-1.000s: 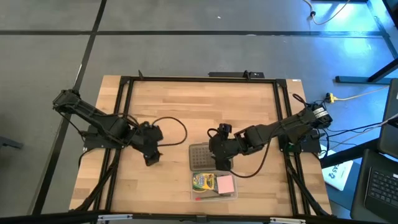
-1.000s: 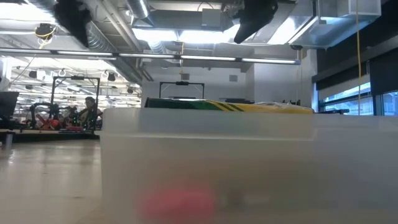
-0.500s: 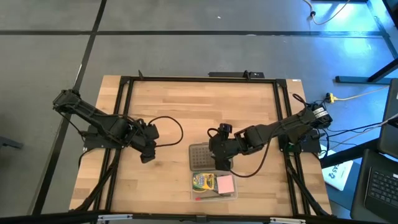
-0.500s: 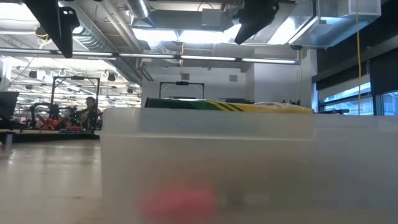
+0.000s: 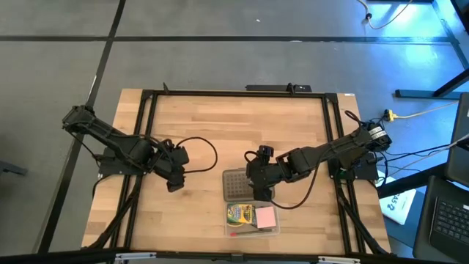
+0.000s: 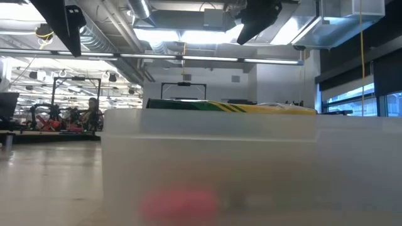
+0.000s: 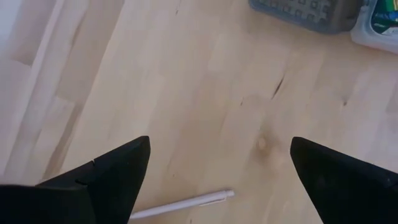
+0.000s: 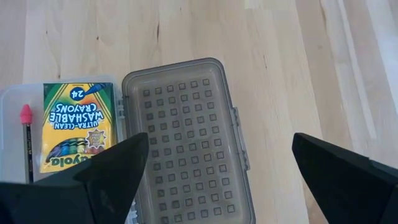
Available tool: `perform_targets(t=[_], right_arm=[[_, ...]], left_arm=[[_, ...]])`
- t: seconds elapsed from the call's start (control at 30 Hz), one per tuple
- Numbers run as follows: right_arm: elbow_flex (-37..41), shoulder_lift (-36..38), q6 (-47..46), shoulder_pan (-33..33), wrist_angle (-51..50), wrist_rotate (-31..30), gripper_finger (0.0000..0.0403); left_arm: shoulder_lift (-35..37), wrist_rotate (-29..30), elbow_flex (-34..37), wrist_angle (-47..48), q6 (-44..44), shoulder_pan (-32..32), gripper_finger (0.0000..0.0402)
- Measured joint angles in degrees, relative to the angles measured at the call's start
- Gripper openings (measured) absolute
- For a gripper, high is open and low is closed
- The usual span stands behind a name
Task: Pack school essentials
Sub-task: Put the pink pen into the supply box
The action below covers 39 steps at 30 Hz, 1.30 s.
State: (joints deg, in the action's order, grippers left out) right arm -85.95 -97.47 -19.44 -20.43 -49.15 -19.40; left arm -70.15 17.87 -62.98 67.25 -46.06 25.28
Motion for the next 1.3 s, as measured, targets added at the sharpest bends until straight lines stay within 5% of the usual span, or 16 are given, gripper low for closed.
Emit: perform_targets(t=[0.43, 0.7, 0.97, 1.3], right_arm=[[0.0, 0.0, 0.0, 0.0, 0.0, 0.0, 0.0397], [0.0, 0.0, 0.1, 0.0, 0.0, -0.1, 0.0397], [0.0, 0.0, 0.1, 0.0, 0.0, -0.1, 0.0397], [0.0, 0.0, 0.2, 0.0, 0.0, 0.0, 0.0397]], left_arm=[[0.0, 1.1, 0.0, 0.0, -0.5, 0.0, 0.0379], [-1.6, -1.0, 0.0, 1.3, -1.9, -1.2, 0.0335], [-5.6, -4.3, 0.0, 4.5, 10.0, 2.2, 0.0287], [-11.8, -5.6, 0.0, 6.5, 21.2, 10.0, 0.0286]])
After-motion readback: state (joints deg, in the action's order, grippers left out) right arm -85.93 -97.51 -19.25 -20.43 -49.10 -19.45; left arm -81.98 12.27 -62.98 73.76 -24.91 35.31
